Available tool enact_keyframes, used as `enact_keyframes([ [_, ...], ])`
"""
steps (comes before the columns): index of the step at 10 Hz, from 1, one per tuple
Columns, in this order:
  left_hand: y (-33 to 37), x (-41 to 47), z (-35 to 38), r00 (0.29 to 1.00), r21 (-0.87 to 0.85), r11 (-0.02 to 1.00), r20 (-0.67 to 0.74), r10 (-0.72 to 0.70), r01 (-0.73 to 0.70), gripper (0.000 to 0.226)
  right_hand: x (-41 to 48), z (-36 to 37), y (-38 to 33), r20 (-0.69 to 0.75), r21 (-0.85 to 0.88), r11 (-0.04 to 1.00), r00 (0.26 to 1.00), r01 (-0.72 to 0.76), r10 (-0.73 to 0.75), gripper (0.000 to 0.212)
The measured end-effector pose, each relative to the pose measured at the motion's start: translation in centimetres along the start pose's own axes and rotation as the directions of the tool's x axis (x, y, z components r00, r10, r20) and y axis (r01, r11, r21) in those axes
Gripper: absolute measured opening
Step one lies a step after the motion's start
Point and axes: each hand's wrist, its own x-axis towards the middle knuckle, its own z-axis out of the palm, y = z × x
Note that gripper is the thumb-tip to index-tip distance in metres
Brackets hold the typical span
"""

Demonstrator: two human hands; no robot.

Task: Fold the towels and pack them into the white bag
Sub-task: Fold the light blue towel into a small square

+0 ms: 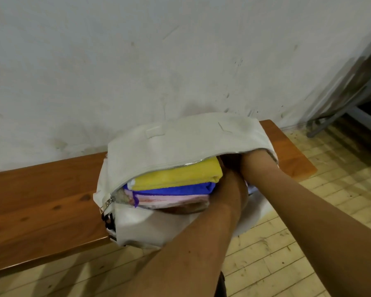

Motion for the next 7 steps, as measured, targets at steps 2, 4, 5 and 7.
enact_keyframes([
  [2,2.7,1.9,1.8,0.879,-0.234,0.862,0.287,-0.381,0.45,0.055,3.0,3.8,0.9,-0.195,0.295,0.94,0.974,0.171,-0.116,0.026],
  [4,5.1,2.1,3.6,0.759,-0.529,0.574,0.239,-0.606,0.625,0.082,4.5,5.1,2.5,-0.298,0.069,0.924,0.891,0.377,-0.342,0.062],
  [5,4.9,1.1,2.5,0.673,-0.683,0.41,0.162,-0.721,0.604,0.084,4.4,4.9,2.4,-0.326,0.123,0.918,0.889,0.376,-0.32,0.072],
  [7,5.4,-4.2,1.8,0.749,-0.77,0.499,-0.041,-0.661,0.398,0.068,2.1,5.2,2.7,-0.43,-0.065,0.925,0.826,0.375,-0.365,0.044],
])
